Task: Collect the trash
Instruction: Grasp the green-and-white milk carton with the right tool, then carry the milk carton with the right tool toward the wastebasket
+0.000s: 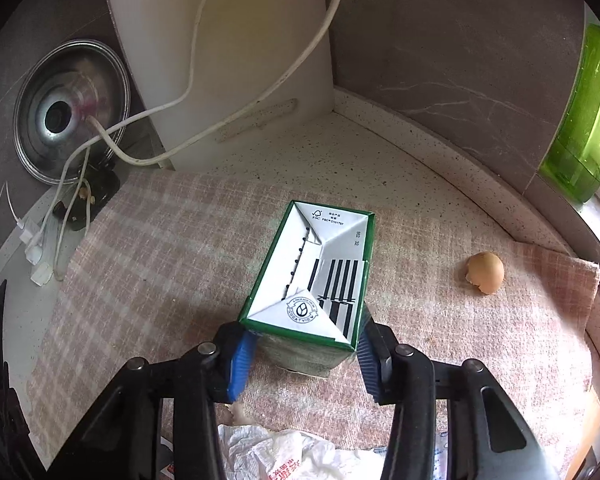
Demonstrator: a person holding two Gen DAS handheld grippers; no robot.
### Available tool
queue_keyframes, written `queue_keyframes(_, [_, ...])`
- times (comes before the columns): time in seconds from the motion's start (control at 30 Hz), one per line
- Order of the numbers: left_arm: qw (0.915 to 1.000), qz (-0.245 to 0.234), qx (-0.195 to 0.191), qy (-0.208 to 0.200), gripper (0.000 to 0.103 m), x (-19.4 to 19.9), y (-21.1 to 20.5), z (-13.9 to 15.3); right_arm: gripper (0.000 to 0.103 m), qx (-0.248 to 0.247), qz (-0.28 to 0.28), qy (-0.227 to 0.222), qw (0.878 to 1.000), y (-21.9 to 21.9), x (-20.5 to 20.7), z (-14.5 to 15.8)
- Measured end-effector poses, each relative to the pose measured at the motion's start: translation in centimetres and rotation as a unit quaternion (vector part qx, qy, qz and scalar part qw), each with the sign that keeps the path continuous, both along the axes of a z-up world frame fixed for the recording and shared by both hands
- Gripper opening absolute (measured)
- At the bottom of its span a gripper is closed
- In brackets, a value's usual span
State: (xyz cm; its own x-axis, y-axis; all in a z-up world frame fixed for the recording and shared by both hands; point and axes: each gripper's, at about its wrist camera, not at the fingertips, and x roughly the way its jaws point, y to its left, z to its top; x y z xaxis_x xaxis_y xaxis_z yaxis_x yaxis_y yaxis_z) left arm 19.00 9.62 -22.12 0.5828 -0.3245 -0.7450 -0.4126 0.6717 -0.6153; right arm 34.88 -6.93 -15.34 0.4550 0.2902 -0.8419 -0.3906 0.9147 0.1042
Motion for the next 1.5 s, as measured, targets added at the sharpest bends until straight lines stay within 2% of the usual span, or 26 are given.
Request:
queue_keyframes(0.17, [0.9995, -0.005, 0.025, -0.02, 0.012, -1.1, 0.7, 2.2, 0.043, 0.021, -0.001, -0.006, 1.0, -1.8, -0.2, 1.7])
queue_keyframes(0.2, [0.9992, -0.006, 0.031, -0.024, 0.012, -1.5, 0.9, 2.6, 0.04, 0.025, -0.001, -0.009, 1.0, -2.2, -0.3, 2.1])
queue_keyframes(0.5, [0.9957, -0.007, 0.08, -0.047, 0.01, -4.5, 2.5, 5.6, 0.04, 0.064, -0.006, -0.022, 0.998, -5.2, -2.1, 4.8])
queue_keyframes(0.8, [0.9851, -0.022, 0.149, -0.083, 0.008, -7.1, 2.6, 9.4, 0.04, 0.099, -0.013, -0.026, 0.995, -7.7, -5.5, 7.2])
queue_keyframes(1.07, [0.9805, -0.038, 0.156, -0.112, 0.005, -9.9, 1.7, 11.7, 0.04, 0.117, -0.02, -0.03, 0.992, -9.3, -9.9, 7.8])
queue_keyframes(1.5, [0.9667, -0.083, 0.185, -0.157, 0.002, -16.3, 0.6, 15.7, 0.04, 0.127, -0.028, -0.027, 0.991, -10.4, -18.4, 9.0])
